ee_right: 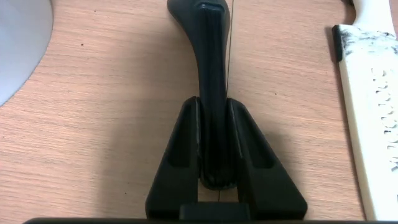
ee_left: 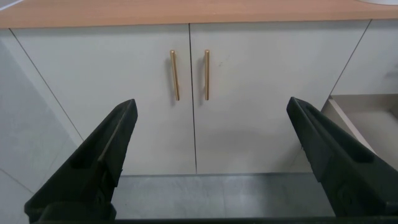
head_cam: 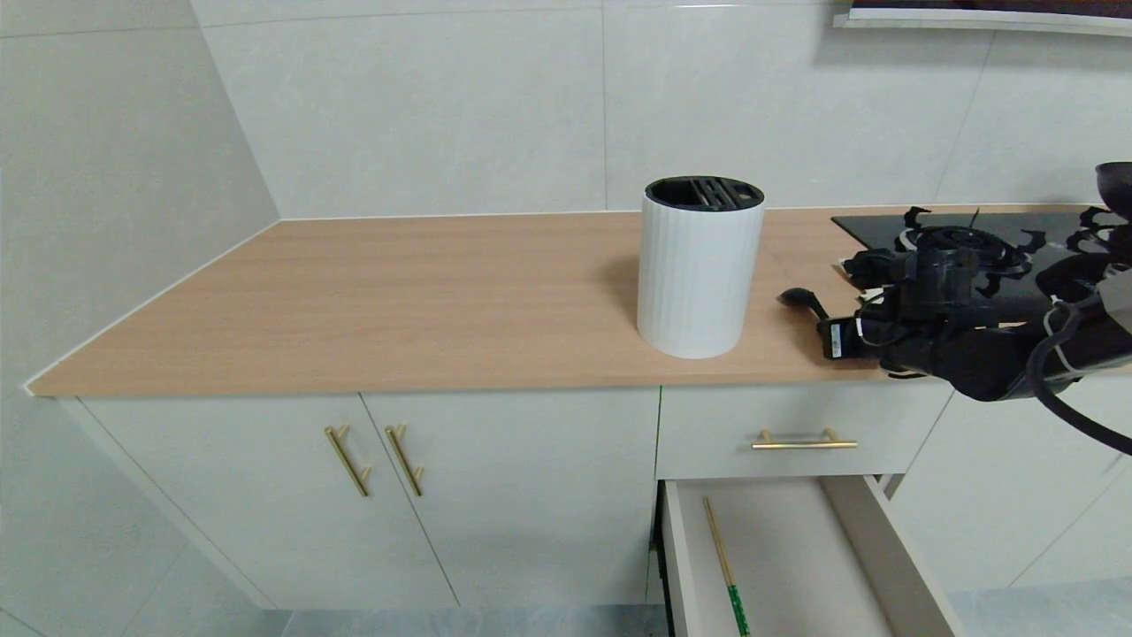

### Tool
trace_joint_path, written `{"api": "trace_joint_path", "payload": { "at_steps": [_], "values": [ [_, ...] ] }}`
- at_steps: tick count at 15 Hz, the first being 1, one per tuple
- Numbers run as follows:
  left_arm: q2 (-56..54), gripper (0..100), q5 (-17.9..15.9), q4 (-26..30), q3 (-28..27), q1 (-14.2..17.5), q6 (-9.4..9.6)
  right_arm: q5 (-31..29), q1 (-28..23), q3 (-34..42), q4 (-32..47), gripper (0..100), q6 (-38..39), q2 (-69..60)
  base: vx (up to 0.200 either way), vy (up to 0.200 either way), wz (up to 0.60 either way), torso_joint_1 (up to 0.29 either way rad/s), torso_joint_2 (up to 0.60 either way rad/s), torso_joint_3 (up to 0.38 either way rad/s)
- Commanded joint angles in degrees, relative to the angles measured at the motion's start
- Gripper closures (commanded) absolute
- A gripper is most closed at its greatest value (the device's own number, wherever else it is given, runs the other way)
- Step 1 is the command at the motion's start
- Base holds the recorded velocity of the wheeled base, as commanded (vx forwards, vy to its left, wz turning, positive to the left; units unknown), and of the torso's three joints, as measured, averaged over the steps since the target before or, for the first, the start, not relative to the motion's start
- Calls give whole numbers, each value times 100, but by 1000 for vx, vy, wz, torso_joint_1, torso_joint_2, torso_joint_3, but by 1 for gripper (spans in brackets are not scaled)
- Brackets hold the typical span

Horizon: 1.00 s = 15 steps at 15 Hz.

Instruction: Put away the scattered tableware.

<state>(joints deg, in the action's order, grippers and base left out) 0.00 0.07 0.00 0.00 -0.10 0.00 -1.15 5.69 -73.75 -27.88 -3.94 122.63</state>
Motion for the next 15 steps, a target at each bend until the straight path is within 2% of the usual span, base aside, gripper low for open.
{"api": "trace_joint_path", "payload": {
  "at_steps": [1, 4, 11, 12, 13, 15],
  "values": [
    [0, 0, 1, 0, 0, 1, 0, 0, 11, 1, 11, 100, -2, -19, 0, 0, 0, 0, 0, 0],
    [0, 0, 1, -9, 0, 1, 0, -8, 46, 19, 142, 100, 139, -213, 0, 0, 0, 0, 0, 0],
    [0, 0, 1, -9, 0, 1, 0, -88, 433, 80, 2015, 100, 1273, -1628, 0, 0, 0, 0, 0, 0],
    [0, 0, 1, -9, 0, 1, 0, -88, 433, 80, 2015, 100, 1273, -1628, 0, 0, 0, 0, 0, 0],
    [0, 0, 1, 0, 0, 1, 0, -228, 600, 239, 2507, 100, 1580, -2058, 0, 0, 0, 0, 0, 0],
    [0, 0, 1, 0, 0, 1, 0, -175, 679, 757, 2498, 100, 1607, -2480, 0, 0, 0, 0, 0, 0]
  ]
}}
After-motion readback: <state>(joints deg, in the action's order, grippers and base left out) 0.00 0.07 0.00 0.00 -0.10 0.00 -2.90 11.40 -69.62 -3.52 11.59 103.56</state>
